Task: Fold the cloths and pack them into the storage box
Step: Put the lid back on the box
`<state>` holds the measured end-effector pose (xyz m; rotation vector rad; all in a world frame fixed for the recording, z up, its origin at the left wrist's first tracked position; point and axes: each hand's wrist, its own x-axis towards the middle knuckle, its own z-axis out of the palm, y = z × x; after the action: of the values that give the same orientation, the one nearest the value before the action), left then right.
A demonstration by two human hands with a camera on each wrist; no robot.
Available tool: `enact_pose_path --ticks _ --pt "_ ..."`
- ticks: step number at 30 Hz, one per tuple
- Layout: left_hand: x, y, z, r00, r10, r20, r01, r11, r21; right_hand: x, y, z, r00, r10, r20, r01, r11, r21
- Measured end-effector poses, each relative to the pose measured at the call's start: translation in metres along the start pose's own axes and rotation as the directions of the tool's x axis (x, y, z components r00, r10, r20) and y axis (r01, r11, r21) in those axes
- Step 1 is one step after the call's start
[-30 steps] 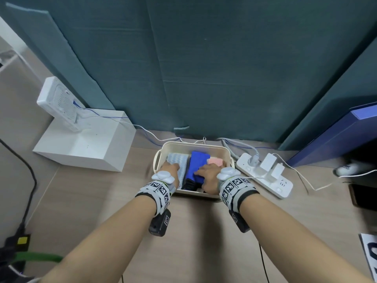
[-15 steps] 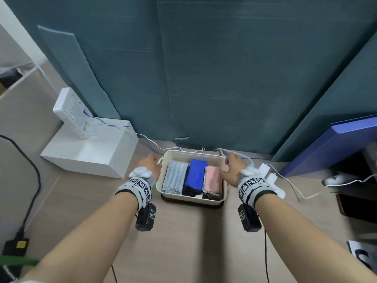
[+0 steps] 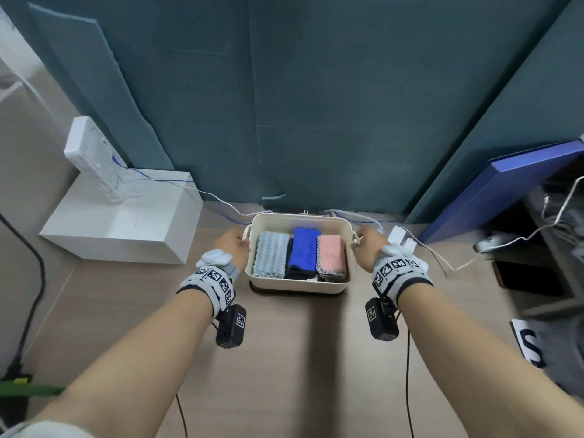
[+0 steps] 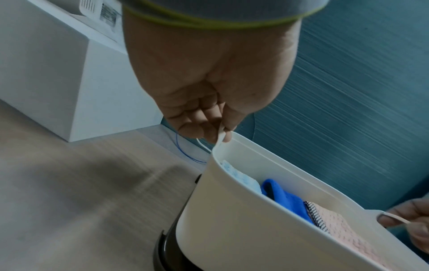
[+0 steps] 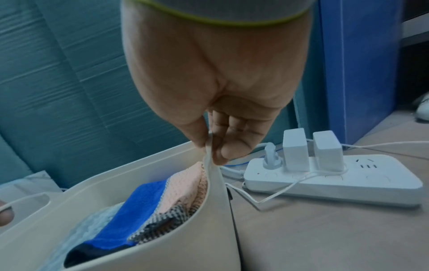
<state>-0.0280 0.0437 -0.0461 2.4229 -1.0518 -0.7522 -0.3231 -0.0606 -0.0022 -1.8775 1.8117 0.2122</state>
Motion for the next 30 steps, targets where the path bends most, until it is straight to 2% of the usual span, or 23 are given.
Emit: enact_pose_path --ticks 4,7,11,14,16,21,25,30 --pt "-0.025 0.004 -0.012 0.999 0.027 -0.042 -0.029 0.998 -0.05 -0.014 0.012 -0.002 0.998 0.025 -0.065 -0.021 0.998 0.061" --pt "-0.053 0.002 -0.015 0.998 0.019 -0.061 -0.025 0.995 -0.1 -0.016 0.034 0.012 0.997 -0.03 -0.071 0.035 0.997 0.066" --pt "-0.109 -0.018 -0.001 0.996 0.004 -0.085 -0.016 0.99 -0.14 -0.068 0.059 0.024 0.992 -0.099 -0.084 0.106 0.99 0.096" --pt "-0.163 -0.039 0.015 0.996 -0.008 -0.092 0.0 0.996 -0.091 -0.114 0.09 0.041 0.994 -0.105 -0.04 0.109 0.989 0.104" --pt "-0.186 -0.048 0.022 0.996 -0.016 -0.092 0.011 0.998 -0.059 -0.125 0.104 0.056 0.993 -0.111 -0.041 0.115 0.987 0.111" --pt "-0.241 -0.078 0.045 0.993 -0.081 -0.08 0.072 0.991 -0.115 -0.142 0.142 0.101 0.995 -0.096 0.008 0.095 0.986 0.137" --pt "-0.26 -0.091 0.052 0.995 -0.082 -0.065 0.074 0.991 -0.114 -0.159 0.152 0.113 0.995 -0.101 0.024 0.097 0.989 0.108" --pt "-0.259 -0.099 0.056 0.996 -0.074 -0.046 0.07 0.994 -0.084 -0.16 0.155 0.123 0.995 -0.099 0.02 0.096 0.989 0.112"
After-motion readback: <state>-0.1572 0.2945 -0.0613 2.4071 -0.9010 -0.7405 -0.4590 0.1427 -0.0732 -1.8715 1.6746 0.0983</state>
